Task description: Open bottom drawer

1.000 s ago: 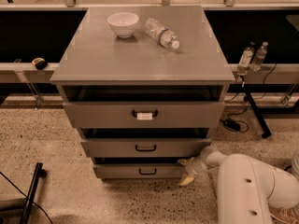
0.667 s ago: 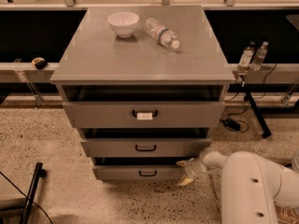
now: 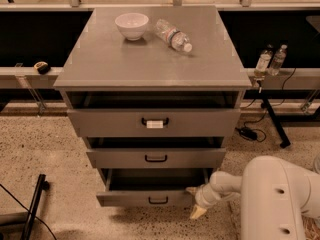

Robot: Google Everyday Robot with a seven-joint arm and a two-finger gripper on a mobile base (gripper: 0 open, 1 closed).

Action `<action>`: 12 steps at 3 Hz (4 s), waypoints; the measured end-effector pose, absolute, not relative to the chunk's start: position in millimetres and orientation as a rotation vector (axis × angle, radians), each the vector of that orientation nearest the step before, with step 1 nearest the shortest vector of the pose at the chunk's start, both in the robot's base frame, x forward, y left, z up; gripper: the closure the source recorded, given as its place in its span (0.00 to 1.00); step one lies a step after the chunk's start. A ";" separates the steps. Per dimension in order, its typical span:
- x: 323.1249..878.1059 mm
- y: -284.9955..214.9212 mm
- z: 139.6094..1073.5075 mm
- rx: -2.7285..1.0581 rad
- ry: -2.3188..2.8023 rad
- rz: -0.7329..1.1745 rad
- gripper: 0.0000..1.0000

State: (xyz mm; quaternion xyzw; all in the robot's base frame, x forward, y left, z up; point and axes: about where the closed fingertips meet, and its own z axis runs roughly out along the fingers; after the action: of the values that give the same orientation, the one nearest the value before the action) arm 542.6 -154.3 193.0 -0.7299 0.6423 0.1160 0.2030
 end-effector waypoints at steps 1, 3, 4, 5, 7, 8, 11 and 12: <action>501.9 -144.1 201.8 -2.030 1.760 0.367 0.11; 490.5 -141.4 200.5 -2.030 1.760 0.388 0.00; 486.1 -133.3 213.0 -2.087 1.727 0.349 0.00; 495.7 -110.9 258.4 -2.201 1.638 0.210 0.00; 511.7 -76.4 283.2 -2.296 1.542 0.223 0.41; 534.7 -97.0 280.3 -2.159 1.547 0.276 0.64; 577.4 -125.3 271.1 -1.995 1.633 0.277 1.00; 576.1 -122.7 262.2 -2.007 1.629 0.329 1.00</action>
Offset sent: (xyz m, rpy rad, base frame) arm -0.0386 0.0097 0.0082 0.0347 0.0065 0.0173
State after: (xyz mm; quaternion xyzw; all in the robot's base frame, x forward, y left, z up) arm 576.1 -122.7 262.2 -0.7427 0.6029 0.1216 0.2647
